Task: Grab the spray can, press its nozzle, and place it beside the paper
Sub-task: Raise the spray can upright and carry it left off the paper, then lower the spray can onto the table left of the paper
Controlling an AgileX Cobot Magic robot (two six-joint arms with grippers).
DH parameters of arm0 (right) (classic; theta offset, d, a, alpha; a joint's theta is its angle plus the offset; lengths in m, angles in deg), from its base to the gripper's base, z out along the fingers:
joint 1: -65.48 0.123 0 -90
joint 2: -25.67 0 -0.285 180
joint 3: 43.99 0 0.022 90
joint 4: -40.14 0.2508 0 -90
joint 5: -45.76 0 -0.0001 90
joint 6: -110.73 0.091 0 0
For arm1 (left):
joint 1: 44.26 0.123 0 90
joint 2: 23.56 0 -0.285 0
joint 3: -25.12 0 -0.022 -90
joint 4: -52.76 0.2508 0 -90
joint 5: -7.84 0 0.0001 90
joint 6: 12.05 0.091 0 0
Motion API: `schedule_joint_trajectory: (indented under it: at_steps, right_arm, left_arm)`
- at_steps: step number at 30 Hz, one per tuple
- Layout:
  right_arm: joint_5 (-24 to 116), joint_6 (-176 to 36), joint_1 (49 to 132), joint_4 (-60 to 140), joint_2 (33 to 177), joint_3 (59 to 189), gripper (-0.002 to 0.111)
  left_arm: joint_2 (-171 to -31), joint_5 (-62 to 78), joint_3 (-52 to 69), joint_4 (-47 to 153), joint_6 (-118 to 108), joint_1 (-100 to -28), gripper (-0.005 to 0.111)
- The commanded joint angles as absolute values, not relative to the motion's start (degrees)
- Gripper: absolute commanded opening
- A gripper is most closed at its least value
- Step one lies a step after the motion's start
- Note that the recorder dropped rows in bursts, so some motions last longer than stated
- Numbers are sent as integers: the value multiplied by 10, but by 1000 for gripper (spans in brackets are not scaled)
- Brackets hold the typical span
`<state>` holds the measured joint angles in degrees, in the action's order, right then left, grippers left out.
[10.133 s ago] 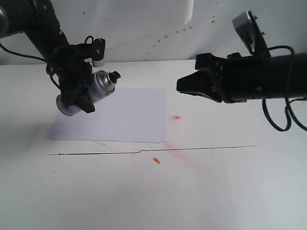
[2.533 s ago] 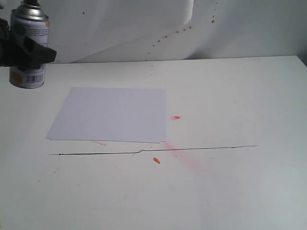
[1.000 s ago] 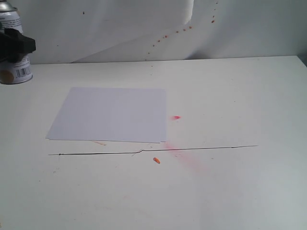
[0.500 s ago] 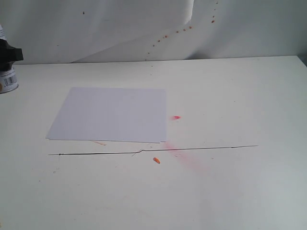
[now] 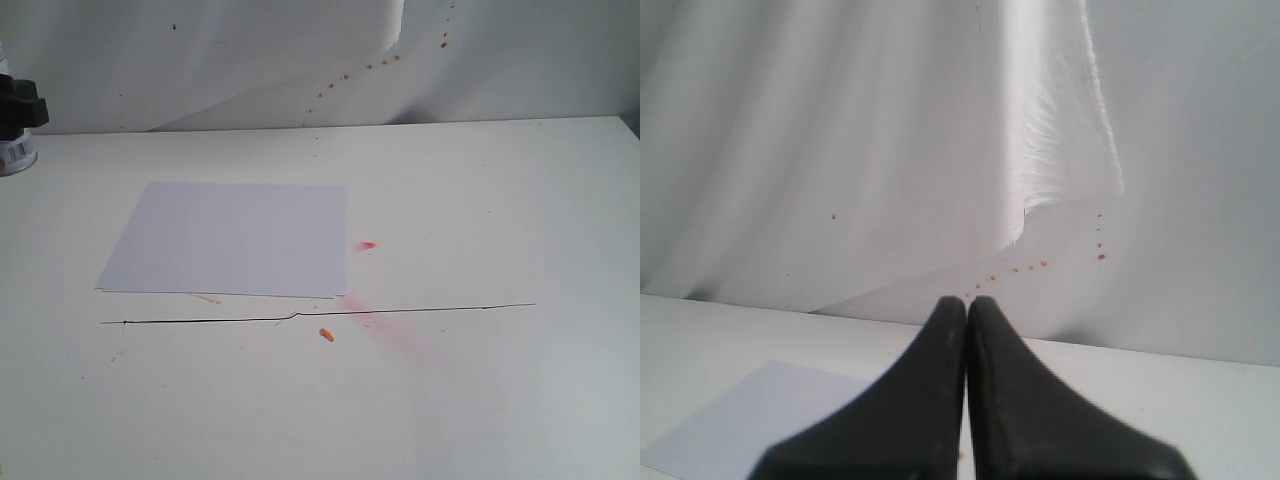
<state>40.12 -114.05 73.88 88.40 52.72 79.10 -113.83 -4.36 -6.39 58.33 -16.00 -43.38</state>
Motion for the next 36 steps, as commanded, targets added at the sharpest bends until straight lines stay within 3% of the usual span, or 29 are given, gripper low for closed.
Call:
schedule_joint_trajectory:
  at_steps: [1,9,20,36]
  right_arm:
    - [406,-1140,735,886,524,789,0]
    - [406,-1140,735,886,524,789,0]
    - [406,-1140,735,886,524,789,0]
    - [406,-1140,735,886,524,789,0]
  left_arm:
    - [-1166,-131,-61,595,-152,-431,0]
    - [-1276,-307,-61,558,-111,-429,0]
    - [-1382,-388,-61,635,-158,-369,0]
    - [-1505,-510,-58,662,-159,-368,0]
